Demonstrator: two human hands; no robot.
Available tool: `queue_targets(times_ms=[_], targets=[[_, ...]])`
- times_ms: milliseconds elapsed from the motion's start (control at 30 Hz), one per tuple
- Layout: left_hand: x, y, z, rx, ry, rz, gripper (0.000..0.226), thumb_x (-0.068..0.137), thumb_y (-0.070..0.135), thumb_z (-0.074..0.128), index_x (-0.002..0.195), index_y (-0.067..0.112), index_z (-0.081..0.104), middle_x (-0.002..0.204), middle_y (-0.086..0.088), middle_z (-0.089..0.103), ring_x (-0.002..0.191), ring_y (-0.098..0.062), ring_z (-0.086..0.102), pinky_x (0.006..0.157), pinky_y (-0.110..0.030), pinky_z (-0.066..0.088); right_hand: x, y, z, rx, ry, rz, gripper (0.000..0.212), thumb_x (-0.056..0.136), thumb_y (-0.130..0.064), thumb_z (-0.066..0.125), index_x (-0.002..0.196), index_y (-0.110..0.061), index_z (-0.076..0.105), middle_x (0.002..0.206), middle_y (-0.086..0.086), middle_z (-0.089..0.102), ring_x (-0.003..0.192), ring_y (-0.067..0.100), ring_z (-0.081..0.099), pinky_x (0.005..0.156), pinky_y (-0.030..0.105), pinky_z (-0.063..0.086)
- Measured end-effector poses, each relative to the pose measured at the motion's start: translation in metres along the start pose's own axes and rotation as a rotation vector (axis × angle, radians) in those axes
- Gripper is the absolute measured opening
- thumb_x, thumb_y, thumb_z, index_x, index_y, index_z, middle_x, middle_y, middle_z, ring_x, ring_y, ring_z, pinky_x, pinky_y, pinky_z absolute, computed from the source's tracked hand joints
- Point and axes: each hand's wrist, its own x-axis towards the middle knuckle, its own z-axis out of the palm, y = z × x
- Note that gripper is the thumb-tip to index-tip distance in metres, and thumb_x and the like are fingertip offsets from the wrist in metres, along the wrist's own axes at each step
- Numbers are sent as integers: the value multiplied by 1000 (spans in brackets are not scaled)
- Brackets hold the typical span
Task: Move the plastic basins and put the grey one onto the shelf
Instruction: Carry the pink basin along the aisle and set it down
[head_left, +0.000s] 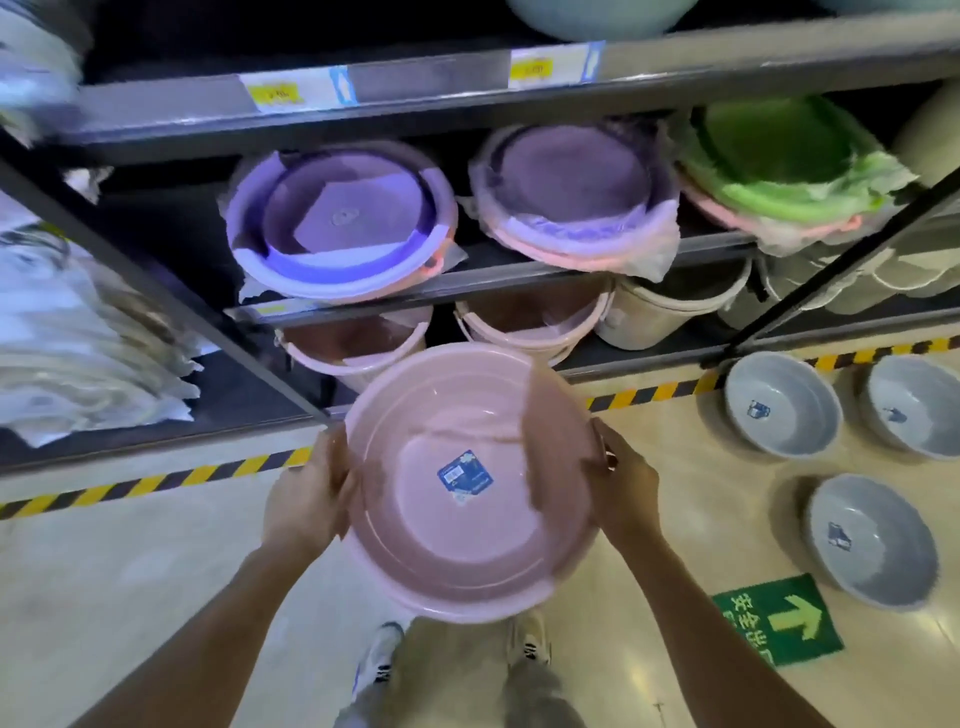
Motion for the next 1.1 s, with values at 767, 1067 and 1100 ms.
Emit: queue_targets(times_ms=[767,1067,1100], targets=[[81,-189,370,158,49,-145,39,92,29,52,128,25,37,74,-11,62,74,-41,61,59,-36,37,171,257,291,-156,-90,-244,47,85,-8,53,126,-28,63,80,-10,62,72,17,56,73,30,44],[116,-253,477,272,210,-161,36,89,30,53,121,24,39,65,-9,53,67,-42,58,61,-37,40,220,333,377,-227,-19,-407,54,84,-12,59,132,-34,58,101,6,74,90,30,66,79,37,53],[116,-258,484,288,218,-160,36,88,29,55,120,23,40,59,-4,45,62,-40,55,59,-36,39,223,337,384,-235,-16,-420,53,84,-12,59,132,-34,58,100,4,74,90,29,67,78,36,52]])
